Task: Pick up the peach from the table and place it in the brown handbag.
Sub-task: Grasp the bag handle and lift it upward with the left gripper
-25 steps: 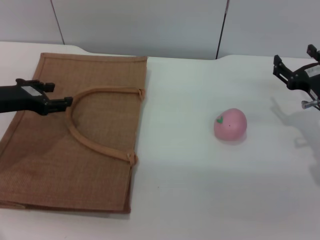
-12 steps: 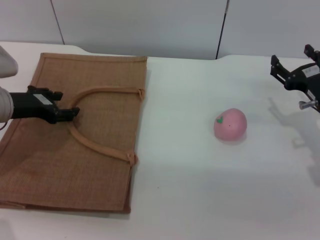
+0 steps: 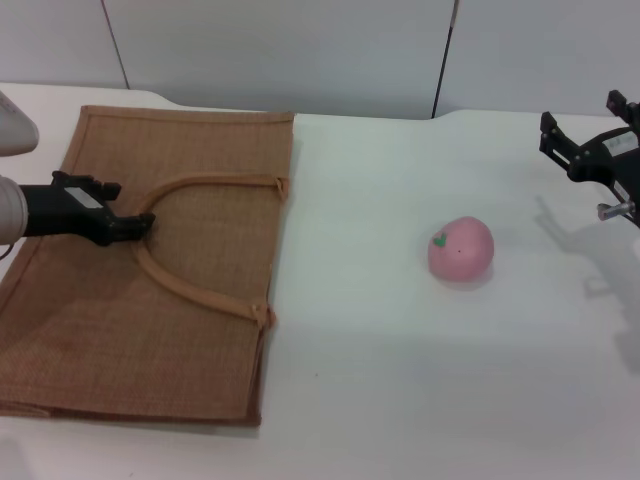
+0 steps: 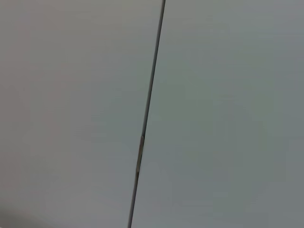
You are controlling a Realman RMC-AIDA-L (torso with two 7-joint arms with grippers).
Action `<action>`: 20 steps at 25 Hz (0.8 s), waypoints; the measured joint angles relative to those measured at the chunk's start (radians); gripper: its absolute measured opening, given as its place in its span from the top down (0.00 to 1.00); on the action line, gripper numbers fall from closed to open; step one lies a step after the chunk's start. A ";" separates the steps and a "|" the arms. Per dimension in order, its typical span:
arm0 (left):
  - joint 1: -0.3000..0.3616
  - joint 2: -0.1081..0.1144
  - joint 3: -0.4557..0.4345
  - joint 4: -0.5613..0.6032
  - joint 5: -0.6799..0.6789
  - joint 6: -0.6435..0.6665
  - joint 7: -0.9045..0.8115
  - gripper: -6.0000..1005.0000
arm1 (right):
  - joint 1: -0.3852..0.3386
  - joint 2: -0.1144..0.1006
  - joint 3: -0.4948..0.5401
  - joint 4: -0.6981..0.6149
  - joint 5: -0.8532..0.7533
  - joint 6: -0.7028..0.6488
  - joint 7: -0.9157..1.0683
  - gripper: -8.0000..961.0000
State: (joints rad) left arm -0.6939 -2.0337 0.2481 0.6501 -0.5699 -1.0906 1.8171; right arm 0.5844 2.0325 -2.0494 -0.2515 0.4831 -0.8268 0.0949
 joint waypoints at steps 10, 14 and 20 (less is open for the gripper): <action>-0.017 0.000 0.000 -0.040 -0.001 0.042 0.005 0.43 | 0.000 0.000 0.000 0.000 0.000 0.000 0.000 0.10; -0.022 0.000 0.000 -0.042 -0.001 0.048 0.007 0.43 | 0.000 0.000 0.000 0.000 0.000 0.000 0.000 0.10; -0.037 -0.001 0.000 -0.059 -0.002 0.062 0.010 0.43 | 0.002 0.000 0.000 0.000 0.000 0.000 0.000 0.11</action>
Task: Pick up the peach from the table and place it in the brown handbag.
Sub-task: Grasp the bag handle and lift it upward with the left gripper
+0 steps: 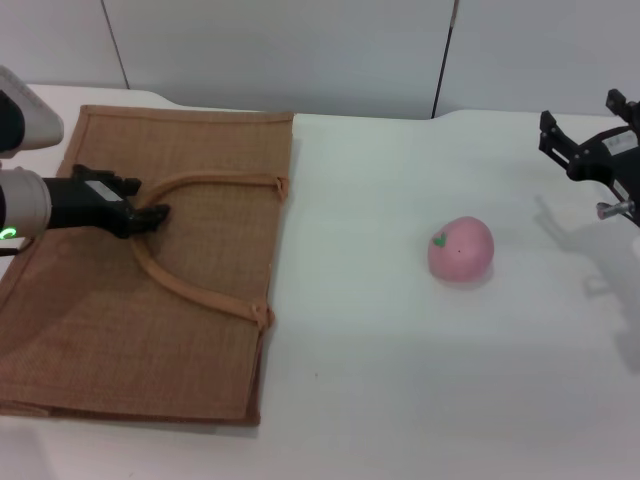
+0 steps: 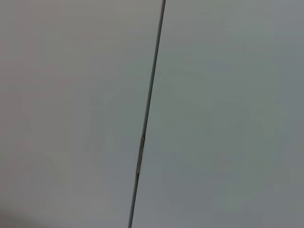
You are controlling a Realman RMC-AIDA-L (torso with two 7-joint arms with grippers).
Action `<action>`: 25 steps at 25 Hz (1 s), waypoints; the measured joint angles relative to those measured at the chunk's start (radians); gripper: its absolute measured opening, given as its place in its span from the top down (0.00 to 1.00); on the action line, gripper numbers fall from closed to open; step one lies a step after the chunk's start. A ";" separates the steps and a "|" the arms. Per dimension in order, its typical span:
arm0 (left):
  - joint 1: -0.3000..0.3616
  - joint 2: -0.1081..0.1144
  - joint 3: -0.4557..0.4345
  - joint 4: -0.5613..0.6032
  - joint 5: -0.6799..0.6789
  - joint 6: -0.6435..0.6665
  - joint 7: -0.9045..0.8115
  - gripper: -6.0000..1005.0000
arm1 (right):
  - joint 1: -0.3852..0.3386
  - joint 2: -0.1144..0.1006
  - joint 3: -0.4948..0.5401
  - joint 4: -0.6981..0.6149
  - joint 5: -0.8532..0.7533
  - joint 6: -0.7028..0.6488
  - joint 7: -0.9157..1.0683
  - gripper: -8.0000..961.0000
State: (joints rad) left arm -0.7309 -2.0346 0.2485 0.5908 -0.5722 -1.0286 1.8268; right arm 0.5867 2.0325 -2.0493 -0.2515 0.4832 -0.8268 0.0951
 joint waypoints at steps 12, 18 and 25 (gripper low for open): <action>-0.022 -0.001 0.001 -0.062 0.007 0.056 0.008 0.43 | -0.002 0.000 0.000 -0.012 0.003 0.000 0.001 0.11; -0.024 -0.001 0.001 -0.073 0.007 0.074 0.017 0.43 | -0.002 0.000 0.000 -0.012 0.004 0.000 0.002 0.11; -0.025 -0.003 0.002 -0.076 0.007 0.083 0.017 0.49 | -0.001 0.000 0.000 -0.012 0.005 0.000 0.002 0.11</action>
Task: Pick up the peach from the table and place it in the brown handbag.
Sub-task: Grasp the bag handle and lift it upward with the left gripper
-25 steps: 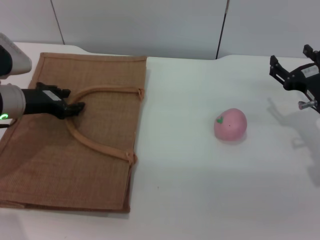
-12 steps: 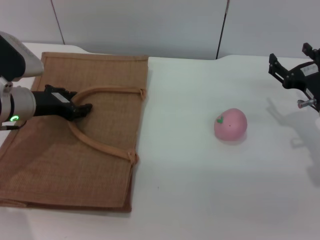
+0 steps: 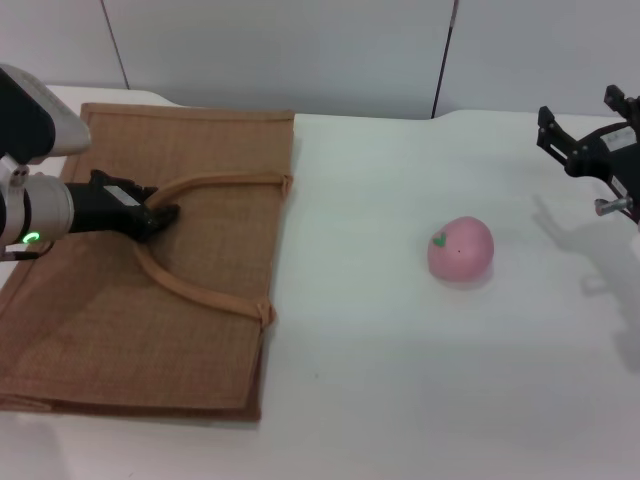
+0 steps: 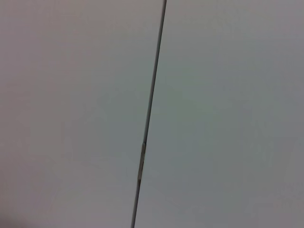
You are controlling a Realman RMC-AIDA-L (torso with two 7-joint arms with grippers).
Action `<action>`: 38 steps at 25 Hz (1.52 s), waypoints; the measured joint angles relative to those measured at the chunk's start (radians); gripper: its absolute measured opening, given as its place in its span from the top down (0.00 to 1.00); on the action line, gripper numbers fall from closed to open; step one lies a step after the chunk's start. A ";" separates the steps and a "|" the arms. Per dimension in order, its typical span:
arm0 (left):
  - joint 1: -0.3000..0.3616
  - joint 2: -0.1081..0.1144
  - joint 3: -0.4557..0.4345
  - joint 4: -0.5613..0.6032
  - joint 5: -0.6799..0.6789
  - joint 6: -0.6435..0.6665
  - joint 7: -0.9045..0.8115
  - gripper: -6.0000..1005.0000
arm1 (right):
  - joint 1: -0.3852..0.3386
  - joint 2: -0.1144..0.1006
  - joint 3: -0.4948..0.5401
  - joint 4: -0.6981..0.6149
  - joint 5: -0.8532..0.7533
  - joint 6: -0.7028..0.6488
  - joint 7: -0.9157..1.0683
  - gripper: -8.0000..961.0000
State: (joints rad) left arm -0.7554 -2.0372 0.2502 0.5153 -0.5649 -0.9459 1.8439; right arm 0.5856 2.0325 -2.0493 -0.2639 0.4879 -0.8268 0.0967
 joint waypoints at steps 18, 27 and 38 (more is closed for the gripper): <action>-0.024 -0.003 0.000 -0.026 0.011 0.097 -0.010 0.87 | 0.002 -0.002 0.000 0.000 -0.001 0.000 0.000 0.11; -0.046 -0.003 0.001 0.015 0.004 0.013 -0.016 0.87 | 0.000 -0.005 0.000 0.001 -0.003 0.000 0.000 0.12; -0.037 -0.006 0.000 0.281 -0.032 -0.278 -0.119 0.87 | -0.001 -0.005 -0.032 0.000 -0.005 0.000 0.000 0.12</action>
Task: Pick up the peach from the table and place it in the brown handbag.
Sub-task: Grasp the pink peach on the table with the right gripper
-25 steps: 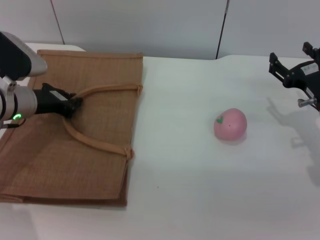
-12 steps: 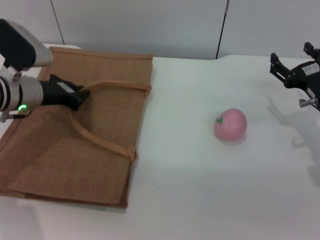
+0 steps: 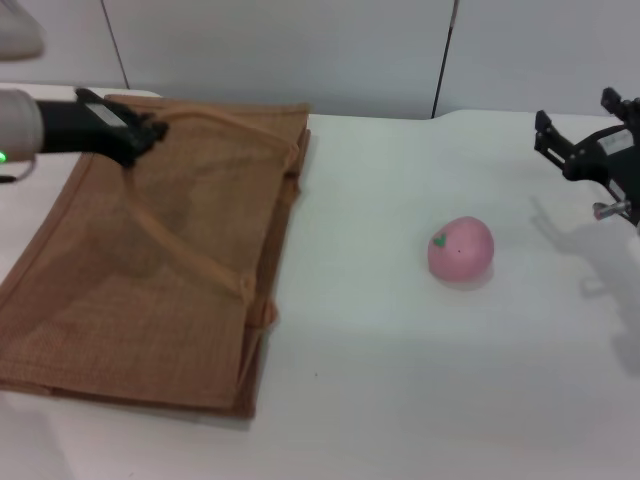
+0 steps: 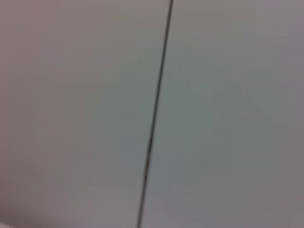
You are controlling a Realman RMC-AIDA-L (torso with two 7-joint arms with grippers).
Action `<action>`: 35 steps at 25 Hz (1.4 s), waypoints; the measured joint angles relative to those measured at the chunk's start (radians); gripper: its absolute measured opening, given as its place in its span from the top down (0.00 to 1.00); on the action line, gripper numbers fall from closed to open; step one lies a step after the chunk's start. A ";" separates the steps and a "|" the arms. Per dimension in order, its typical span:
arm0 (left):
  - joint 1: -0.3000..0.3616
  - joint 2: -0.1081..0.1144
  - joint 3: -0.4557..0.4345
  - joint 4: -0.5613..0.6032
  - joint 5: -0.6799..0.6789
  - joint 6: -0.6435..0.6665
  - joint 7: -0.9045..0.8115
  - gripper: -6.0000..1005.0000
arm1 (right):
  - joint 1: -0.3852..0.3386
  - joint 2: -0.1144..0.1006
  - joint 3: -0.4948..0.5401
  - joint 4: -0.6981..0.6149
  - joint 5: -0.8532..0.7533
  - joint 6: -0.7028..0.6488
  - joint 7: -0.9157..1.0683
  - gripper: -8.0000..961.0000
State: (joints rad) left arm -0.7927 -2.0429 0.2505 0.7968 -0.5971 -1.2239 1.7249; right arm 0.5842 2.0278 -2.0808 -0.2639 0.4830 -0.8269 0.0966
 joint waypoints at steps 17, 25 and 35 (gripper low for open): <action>0.030 0.008 0.270 0.481 0.007 -0.258 -0.305 0.87 | 0.002 -0.003 -0.107 -0.002 -0.031 0.000 -0.007 0.12; 0.038 0.011 0.272 0.648 0.008 -0.358 -0.350 0.87 | -0.015 -0.003 -0.111 -0.023 -0.094 0.000 -0.003 0.12; 0.046 0.013 0.264 0.746 0.018 -0.433 -0.363 0.87 | -0.082 -0.034 -0.106 -0.276 -0.183 0.175 -0.002 0.12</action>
State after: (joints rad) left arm -0.7468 -2.0296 0.5146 1.5425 -0.5795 -1.6569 1.3618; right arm 0.5019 1.9940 -2.1873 -0.5402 0.2999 -0.6520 0.0947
